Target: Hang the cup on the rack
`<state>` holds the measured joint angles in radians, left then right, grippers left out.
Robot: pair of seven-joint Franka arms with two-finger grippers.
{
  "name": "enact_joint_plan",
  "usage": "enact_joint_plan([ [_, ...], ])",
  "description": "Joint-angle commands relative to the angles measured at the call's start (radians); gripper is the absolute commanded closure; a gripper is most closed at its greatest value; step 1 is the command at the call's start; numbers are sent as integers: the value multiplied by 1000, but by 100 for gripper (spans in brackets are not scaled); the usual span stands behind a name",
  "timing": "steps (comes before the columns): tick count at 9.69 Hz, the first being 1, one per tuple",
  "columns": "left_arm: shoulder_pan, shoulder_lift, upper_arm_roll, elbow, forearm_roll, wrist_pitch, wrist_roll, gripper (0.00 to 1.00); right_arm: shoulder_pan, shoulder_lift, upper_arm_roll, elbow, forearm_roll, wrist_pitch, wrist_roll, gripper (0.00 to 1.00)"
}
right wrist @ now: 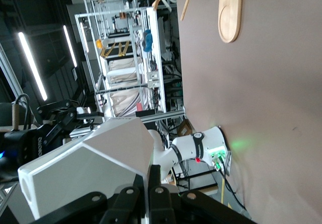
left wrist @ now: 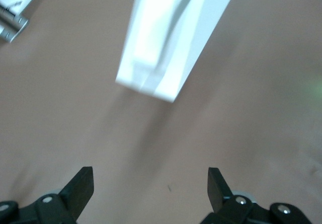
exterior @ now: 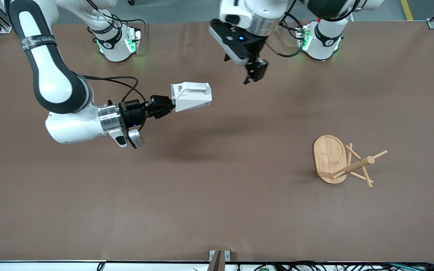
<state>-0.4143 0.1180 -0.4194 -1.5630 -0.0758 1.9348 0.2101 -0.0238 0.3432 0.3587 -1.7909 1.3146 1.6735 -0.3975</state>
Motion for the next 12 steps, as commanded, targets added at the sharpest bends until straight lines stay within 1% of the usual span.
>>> enact_joint_plan([
  [1,-30,52,-4,15,7,35,60,0,-11,-10,43,-21,20,-6,9,100],
  [3,-43,63,-4,17,8,47,61,0,-13,-10,54,-22,2,-47,8,100],
  [5,-43,81,-4,17,19,62,68,0,-13,-10,62,-22,-20,-49,2,100],
  [9,-46,95,-4,15,25,76,66,1,-18,-20,71,-22,-29,-77,8,99],
  [10,-49,100,-4,15,27,76,66,17,-19,-21,83,-21,-28,-75,8,99],
  [11,-54,104,-4,17,27,76,63,28,-21,-21,85,-19,-28,-74,8,99],
  [12,-54,104,-5,17,27,78,54,28,-21,-23,85,-18,-28,-74,8,99],
])
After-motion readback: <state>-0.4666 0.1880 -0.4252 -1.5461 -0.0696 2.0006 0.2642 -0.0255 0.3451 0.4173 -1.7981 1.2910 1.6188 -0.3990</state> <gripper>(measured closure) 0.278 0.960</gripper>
